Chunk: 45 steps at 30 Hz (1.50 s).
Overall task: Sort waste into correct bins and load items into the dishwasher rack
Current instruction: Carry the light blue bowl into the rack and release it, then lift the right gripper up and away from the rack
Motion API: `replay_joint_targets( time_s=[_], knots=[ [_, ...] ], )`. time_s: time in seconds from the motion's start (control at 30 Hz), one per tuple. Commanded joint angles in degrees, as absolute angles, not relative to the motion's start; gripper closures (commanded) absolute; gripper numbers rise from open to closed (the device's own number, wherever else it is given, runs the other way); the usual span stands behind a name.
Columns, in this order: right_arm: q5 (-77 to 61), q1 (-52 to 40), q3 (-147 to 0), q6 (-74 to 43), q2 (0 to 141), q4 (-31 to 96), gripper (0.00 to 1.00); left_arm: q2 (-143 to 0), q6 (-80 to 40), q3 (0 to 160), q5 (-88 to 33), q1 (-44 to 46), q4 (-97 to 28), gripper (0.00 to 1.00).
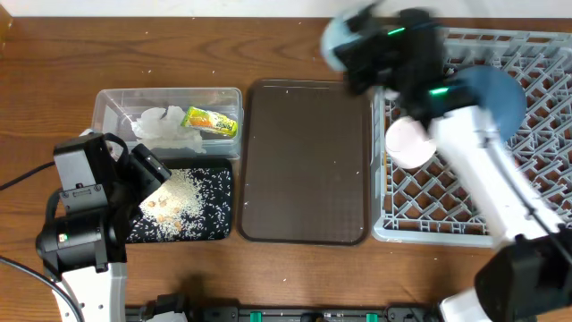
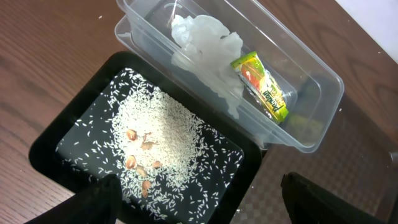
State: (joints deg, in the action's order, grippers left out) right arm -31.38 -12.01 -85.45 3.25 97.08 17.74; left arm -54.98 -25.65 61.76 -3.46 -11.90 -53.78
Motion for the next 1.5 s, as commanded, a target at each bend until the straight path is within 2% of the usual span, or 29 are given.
replay_joint_targets(
  time_s=[0.0, 0.13, 0.27, 0.37, 0.47, 0.73, 0.83, 0.97, 1.07, 1.23, 1.47],
  knots=[
    [-56.34, -0.8, -85.45, -4.05, 98.96, 16.91, 0.99, -55.09, -25.36, 62.37, -2.76, -12.14, -53.98, 0.15],
    [-75.35, 10.33, -85.45, -6.9, 104.75, 9.82, 0.98, -55.09, -25.36, 62.37, -2.76, -12.14, -53.95, 0.15],
    [-89.43, 15.55, -85.45, -14.31, 112.77, -3.77, 0.96, -55.09, -25.36, 62.37, -2.76, -12.14, -53.98, 0.15],
    [-89.34, 17.43, -85.45, -22.02, 118.45, -10.26, 0.94, -55.09, -25.36, 62.37, -2.76, -12.14, -53.98, 0.15],
    [-89.34, 17.72, -85.45, -23.07, 122.19, -13.76, 0.9, -55.09, -25.36, 62.37, -2.76, -12.14, -53.95, 0.15],
    [-89.36, 17.61, -85.45, -27.4, 125.14, -22.94, 0.9, -55.09, -25.36, 62.37, -2.76, -12.14, -53.95, 0.15],
    [-89.38, 17.63, -85.45, -41.04, 125.05, -35.22, 0.91, -55.09, -25.36, 62.37, -2.76, -12.14, -53.98, 0.15],
    [-88.92, 17.61, -86.24, -71.2, 124.18, -70.78, 0.9, -55.09, -25.36, 62.37, -2.76, -12.14, -53.98, 0.15],
    [-88.79, 17.61, -90.72, -92.12, 124.07, -90.19, 0.9, -55.09, -25.36, 62.37, -2.76, -12.14, -53.95, 0.15],
    [-89.27, 17.26, -96.66, -103.28, 123.98, -88.27, 0.91, -55.09, -25.36, 62.37, -2.76, -12.14, -53.98, 0.15],
    [-83.55, 17.19, -97.3, -102.41, 123.98, -77.21, 0.91, -55.09, -25.36, 62.37, -2.76, -12.14, -53.98, 0.15]
  ],
)
